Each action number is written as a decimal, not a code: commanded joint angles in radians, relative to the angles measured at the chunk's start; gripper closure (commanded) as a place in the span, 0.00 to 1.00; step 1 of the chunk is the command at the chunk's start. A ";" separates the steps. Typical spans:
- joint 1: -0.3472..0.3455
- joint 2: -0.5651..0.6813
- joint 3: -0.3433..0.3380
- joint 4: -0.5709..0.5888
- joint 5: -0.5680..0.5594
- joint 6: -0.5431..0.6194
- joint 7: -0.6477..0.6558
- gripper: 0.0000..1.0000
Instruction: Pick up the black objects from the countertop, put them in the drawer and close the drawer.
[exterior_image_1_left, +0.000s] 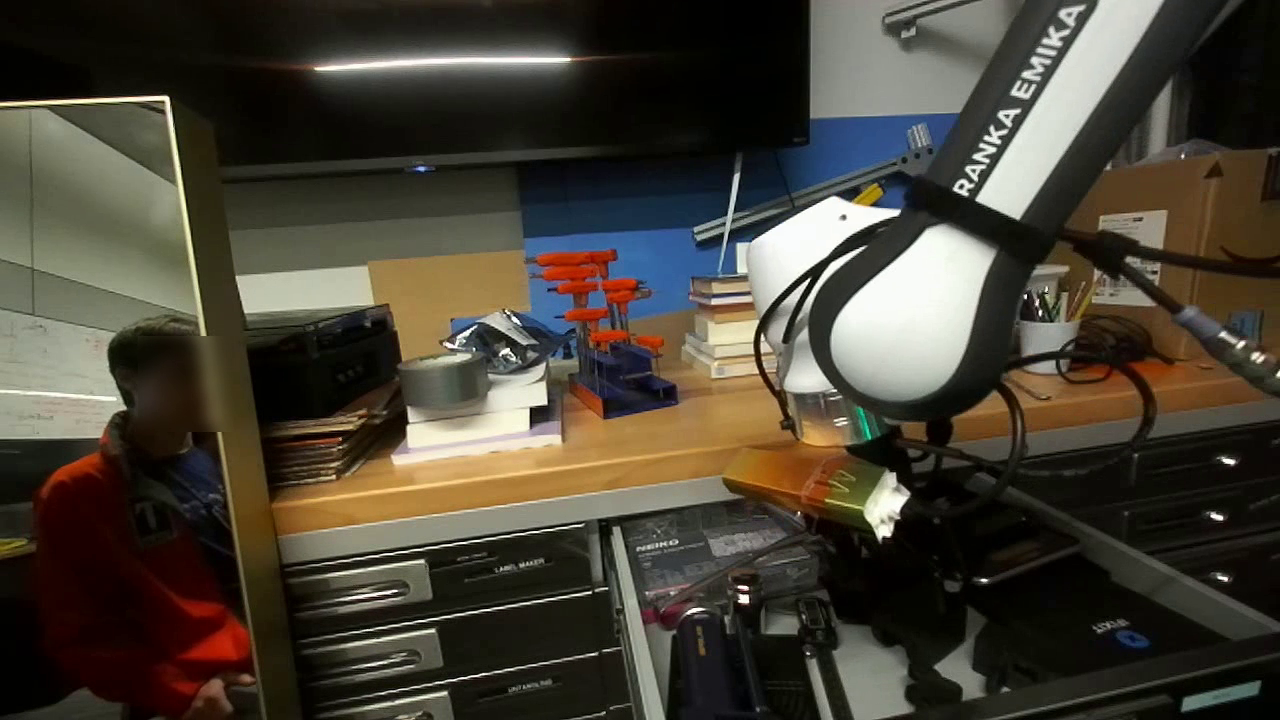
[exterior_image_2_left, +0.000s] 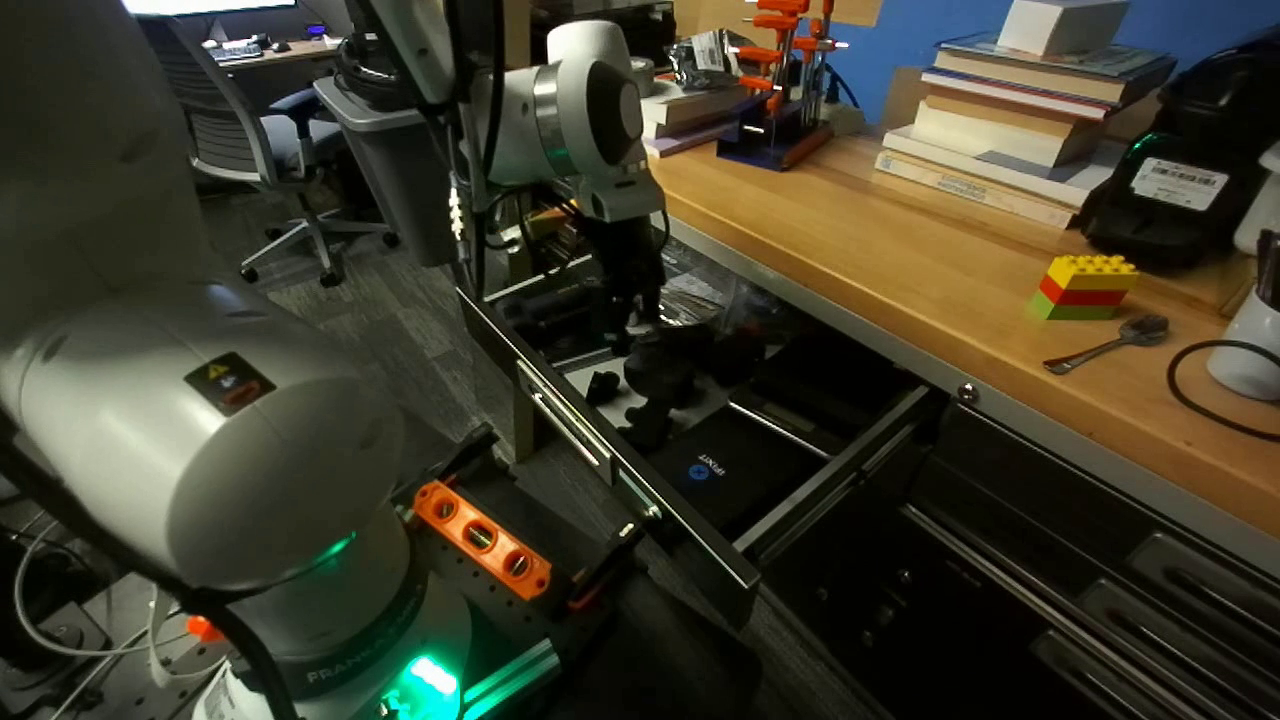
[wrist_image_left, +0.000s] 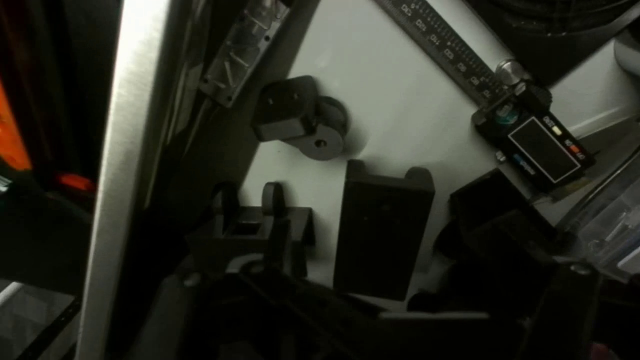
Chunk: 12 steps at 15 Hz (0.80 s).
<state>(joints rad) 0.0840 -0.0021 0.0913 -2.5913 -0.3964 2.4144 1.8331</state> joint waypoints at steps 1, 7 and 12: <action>0.025 -0.064 0.025 0.025 0.087 -0.177 0.021 0.00; 0.027 -0.110 0.037 -0.026 0.233 -0.269 -0.010 0.00; 0.023 -0.114 0.032 -0.103 0.327 -0.231 -0.035 0.00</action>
<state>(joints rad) 0.1090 -0.0720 0.1228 -2.6404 -0.1267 2.1682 1.8270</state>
